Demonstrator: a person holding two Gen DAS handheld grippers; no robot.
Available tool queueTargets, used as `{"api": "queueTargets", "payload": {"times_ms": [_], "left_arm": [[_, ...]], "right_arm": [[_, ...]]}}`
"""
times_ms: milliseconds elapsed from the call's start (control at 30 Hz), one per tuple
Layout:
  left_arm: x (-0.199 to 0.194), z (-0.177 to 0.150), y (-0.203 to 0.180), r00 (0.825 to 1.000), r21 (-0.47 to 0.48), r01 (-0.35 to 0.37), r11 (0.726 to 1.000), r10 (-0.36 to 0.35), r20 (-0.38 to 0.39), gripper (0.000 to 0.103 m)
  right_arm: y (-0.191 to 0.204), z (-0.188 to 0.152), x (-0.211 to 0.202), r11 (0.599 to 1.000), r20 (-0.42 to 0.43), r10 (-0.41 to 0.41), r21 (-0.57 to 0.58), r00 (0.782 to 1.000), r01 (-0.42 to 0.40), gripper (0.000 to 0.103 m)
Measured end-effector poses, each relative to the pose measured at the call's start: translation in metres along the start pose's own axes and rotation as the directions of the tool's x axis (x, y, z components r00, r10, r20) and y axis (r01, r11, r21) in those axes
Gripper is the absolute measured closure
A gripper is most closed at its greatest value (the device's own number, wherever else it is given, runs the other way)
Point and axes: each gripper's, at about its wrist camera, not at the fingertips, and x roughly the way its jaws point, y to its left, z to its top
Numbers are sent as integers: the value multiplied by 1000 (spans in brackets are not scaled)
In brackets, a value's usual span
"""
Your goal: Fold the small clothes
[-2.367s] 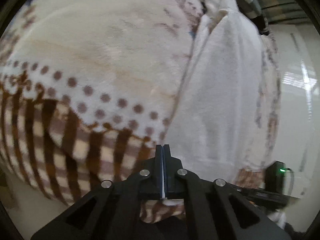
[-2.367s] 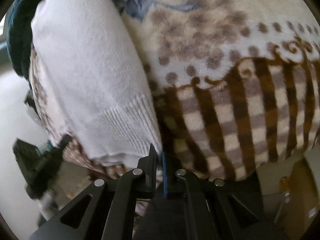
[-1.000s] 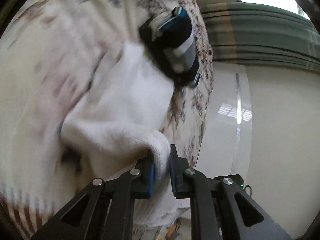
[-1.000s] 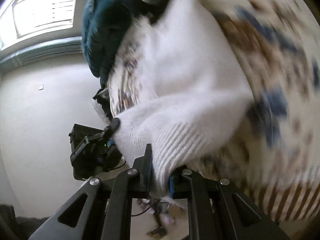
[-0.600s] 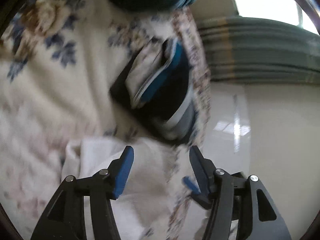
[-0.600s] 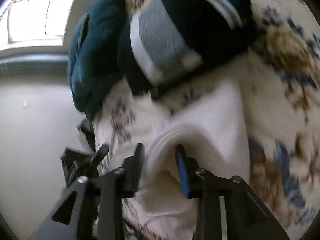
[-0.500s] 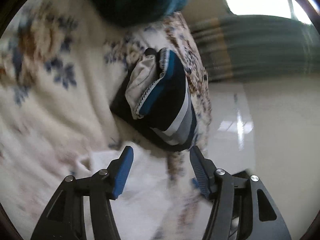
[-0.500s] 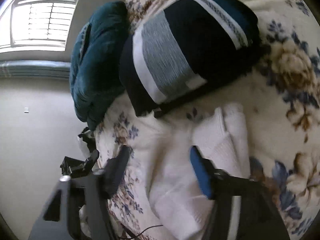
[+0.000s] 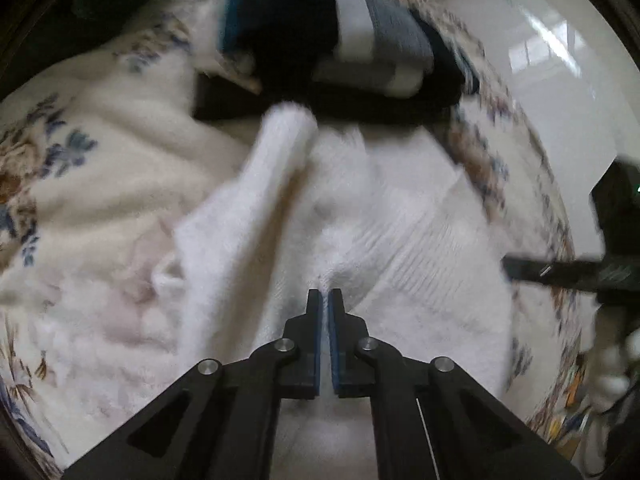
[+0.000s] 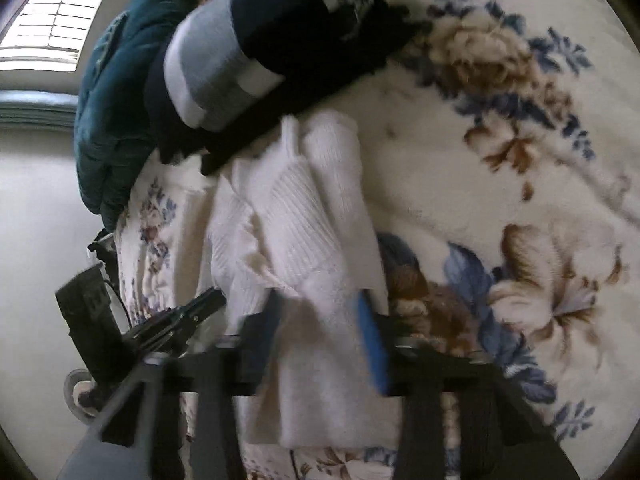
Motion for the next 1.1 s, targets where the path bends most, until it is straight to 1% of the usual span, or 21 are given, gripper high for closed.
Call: {"api": "queueTargets", "payload": {"times_ms": [100,233,267,333,367,400,433,467,500,533,567,600,633,667,700,733,767,867,1000,1033,1100], "left_arm": [[-29,1,32,998,-136,-20,991,28,60,102],[-51,-8,87,994,-333,-45,942,77,83,103],[-54,-10,95,992,-356,-54,933,92,89,103],[-61,-13,106,990,-410,-60,910,107,92,103],[-65,-14,110,989,-434,-61,899,114,97,103],[-68,-14,112,989,-452,-39,891,99,110,101],[-70,-16,109,990,-455,1,890,65,129,98],[-72,-14,105,989,-445,33,895,34,142,93],[-71,-12,97,989,-423,55,905,9,148,74],[-66,-7,84,989,-377,74,923,-20,145,51],[-62,-4,76,991,-344,68,937,-24,130,44],[-49,0,64,995,-299,47,953,-19,94,44],[-36,5,58,998,-277,31,960,-15,61,45],[-24,7,53,1000,-263,13,965,-6,28,46],[-14,9,50,1000,-252,-6,968,8,5,67],[-8,11,46,1000,-238,-9,971,10,3,93],[-8,13,44,1000,-233,-13,972,17,15,93],[-28,14,46,995,-269,37,962,-10,102,94],[-40,13,72,985,-390,123,913,-65,157,95],[-40,12,83,987,-432,106,896,-42,155,95],[-32,12,98,990,-474,101,874,-40,138,95]], "right_arm": [[5,2,-10,999,55,-22,-29,998,23,101],[-6,13,-31,998,120,-58,2,991,58,103],[-8,16,-35,998,126,-63,7,990,63,103],[-13,22,-36,998,103,-61,-2,993,61,103],[-12,24,-35,999,82,-38,-18,996,40,103],[-9,26,-33,999,57,1,-33,998,1,102],[-6,27,-30,999,34,21,-49,999,-19,96],[0,28,-26,996,8,28,-80,1000,-27,90],[8,27,-20,992,-15,17,-122,1000,-19,71],[15,26,-16,988,-24,3,-155,1000,-6,59],[24,25,-6,979,-47,-18,-203,999,8,58],[30,24,5,973,-83,-48,-229,995,28,58],[32,24,12,970,-98,-67,-240,993,41,59],[34,23,20,964,-99,-95,-258,991,66,68],[36,22,24,955,-65,-141,-273,988,118,96],[36,22,24,954,-52,-150,-271,987,131,96],[36,23,19,958,-26,-144,-254,989,133,96],[28,26,-6,976,54,-121,-175,991,129,97],[15,31,-27,990,100,-85,-104,991,95,98],[14,33,-29,990,108,-93,-97,990,103,100],[6,42,-29,989,120,-126,-65,985,135,100]]}}
